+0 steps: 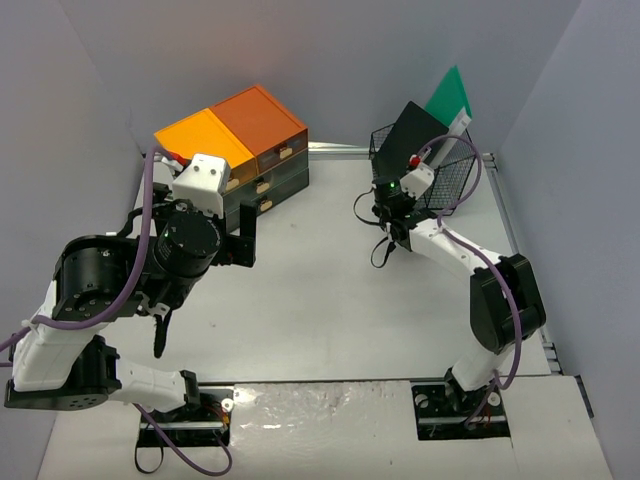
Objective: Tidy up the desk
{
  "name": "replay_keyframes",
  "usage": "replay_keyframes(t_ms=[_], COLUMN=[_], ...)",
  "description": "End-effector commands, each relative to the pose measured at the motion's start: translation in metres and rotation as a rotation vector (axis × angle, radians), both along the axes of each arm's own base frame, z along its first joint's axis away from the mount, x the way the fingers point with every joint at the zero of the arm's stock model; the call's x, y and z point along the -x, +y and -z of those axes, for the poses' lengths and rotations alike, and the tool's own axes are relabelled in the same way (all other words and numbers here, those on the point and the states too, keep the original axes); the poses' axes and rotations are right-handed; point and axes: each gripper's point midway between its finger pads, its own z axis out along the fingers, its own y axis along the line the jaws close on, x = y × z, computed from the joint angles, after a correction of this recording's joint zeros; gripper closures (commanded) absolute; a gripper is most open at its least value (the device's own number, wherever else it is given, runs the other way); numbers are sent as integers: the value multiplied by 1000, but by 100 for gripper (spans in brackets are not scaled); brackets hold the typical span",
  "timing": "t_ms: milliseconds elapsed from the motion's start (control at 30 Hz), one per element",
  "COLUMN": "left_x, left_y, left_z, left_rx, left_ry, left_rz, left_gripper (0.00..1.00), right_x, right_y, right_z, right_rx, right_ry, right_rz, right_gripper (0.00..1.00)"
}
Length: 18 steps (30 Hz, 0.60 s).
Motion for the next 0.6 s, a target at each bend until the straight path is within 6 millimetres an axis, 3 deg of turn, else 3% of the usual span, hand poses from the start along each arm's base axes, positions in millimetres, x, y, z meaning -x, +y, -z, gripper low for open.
replay_keyframes(t_ms=[0,67,133,333,567], left_x=[-2,-2,-2,-1,0], left_y=[4,3,4,6,7], left_z=[-7,-7,-7,-8,-8], left_rx=[6,9,12,15,17], left_ry=[-19,-19,-18,-20,-18], left_rz=[-6,-6,-5,-7,-7], left_gripper=[3,3,3,3,3], right_x=[-5,-4,-4,-6,-10], right_y=[-9,-9,-9,-11,-19], right_z=[-58,-60,-60,-60,-67], right_rx=[-12,-9,-5,5,28], right_ry=[-132,-129,-126,-118,-136], right_rz=[46,43,41,45,77], right_gripper=[88,70,61,53,55])
